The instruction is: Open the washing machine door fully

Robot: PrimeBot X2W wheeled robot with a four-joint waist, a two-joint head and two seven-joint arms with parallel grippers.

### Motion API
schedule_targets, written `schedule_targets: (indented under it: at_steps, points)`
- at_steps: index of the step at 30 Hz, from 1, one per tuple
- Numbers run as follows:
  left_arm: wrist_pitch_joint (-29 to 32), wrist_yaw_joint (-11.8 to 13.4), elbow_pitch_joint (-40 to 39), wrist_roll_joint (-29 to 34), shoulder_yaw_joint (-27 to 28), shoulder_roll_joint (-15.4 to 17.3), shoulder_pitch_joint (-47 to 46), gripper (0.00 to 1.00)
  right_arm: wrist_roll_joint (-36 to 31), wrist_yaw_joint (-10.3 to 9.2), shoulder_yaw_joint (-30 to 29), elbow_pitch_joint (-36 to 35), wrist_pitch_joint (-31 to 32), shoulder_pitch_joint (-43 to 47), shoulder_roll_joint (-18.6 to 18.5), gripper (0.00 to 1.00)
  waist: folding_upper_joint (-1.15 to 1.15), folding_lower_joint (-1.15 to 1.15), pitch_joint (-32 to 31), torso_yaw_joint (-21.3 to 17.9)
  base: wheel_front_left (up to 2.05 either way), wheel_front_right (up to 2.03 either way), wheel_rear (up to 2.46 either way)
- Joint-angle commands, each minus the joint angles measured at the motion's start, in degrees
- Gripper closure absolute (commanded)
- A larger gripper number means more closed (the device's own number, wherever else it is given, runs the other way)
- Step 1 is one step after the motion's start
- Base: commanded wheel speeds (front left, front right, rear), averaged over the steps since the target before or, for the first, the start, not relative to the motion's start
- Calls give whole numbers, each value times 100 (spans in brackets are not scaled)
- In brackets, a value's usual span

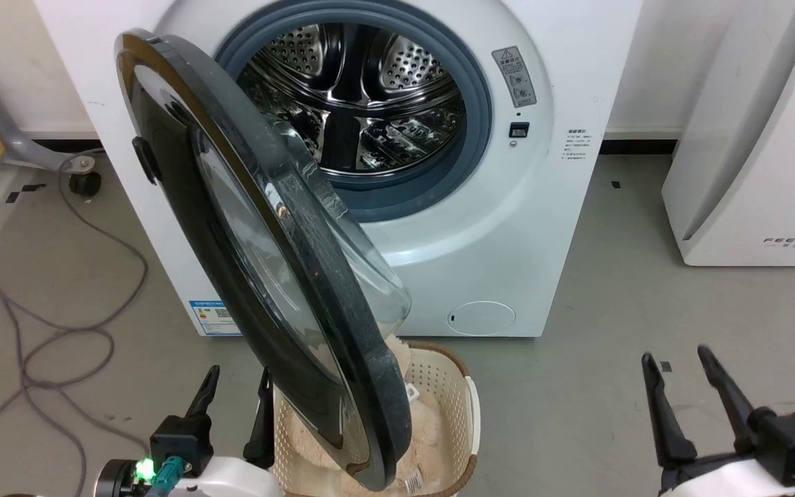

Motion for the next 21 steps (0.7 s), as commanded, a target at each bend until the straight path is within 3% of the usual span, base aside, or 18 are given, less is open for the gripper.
schedule_targets:
  at_steps: [1,7,8,9,10,21]
  points:
    - [-32,2,10,-26,-13,35,-39,0,-14,3,-7,50,81,145,10,0,0,0,6,18,0,0,0]
    - [-32,15,30,-13,-28,67,-41,0,47,3,-78,293,103,172,10,0,0,0,11,36,0,0,0]
    - [-32,14,53,5,-44,85,-39,24,60,3,-82,316,100,162,10,0,0,0,11,34,0,0,0]
    - [-32,12,63,13,-56,96,-41,66,44,3,-87,332,93,150,10,0,0,0,13,32,0,0,0]
    - [-32,5,67,7,-63,100,-43,100,36,3,-91,346,89,141,10,0,0,0,13,31,0,0,0]
    - [-32,25,-238,11,-99,128,-94,100,-48,3,-126,425,147,84,10,0,0,0,29,27,0,0,0]
